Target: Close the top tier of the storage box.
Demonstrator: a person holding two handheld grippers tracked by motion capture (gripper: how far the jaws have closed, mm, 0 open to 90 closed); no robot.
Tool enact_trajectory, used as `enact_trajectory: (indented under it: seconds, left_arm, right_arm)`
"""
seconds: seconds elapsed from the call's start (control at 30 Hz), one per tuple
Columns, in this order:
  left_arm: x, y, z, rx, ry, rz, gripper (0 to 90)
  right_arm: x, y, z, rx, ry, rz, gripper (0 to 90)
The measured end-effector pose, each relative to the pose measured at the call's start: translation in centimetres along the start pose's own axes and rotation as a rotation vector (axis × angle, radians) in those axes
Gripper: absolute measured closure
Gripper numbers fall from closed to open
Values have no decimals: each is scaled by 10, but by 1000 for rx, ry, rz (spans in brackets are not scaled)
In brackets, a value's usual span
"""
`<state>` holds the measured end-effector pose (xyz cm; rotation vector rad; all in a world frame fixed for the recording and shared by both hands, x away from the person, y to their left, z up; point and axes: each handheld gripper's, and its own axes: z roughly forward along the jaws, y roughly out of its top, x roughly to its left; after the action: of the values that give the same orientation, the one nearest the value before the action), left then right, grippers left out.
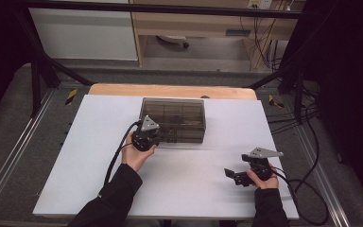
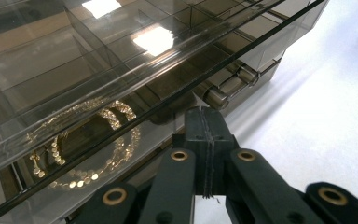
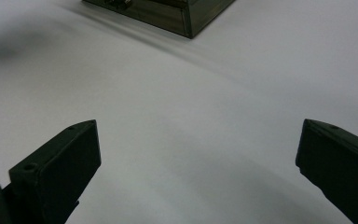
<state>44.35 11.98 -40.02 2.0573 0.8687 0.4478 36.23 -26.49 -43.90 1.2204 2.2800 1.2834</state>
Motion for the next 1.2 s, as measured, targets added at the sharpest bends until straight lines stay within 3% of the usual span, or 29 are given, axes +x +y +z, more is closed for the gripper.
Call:
enact_trajectory:
  seconds: [0.63, 0.83, 1.2]
  left_arm:
    - [6, 1, 6, -39, 26, -13, 900]
    - [5, 0, 5, -36, 36, 0, 900]
    - [8, -6, -25, -24, -3, 16, 888]
  right_arm:
    - [0, 0, 0, 0, 0, 2, 7]
    - [0, 0, 0, 0, 2, -1, 6]
    - [0, 0, -1, -6, 2, 0, 6]
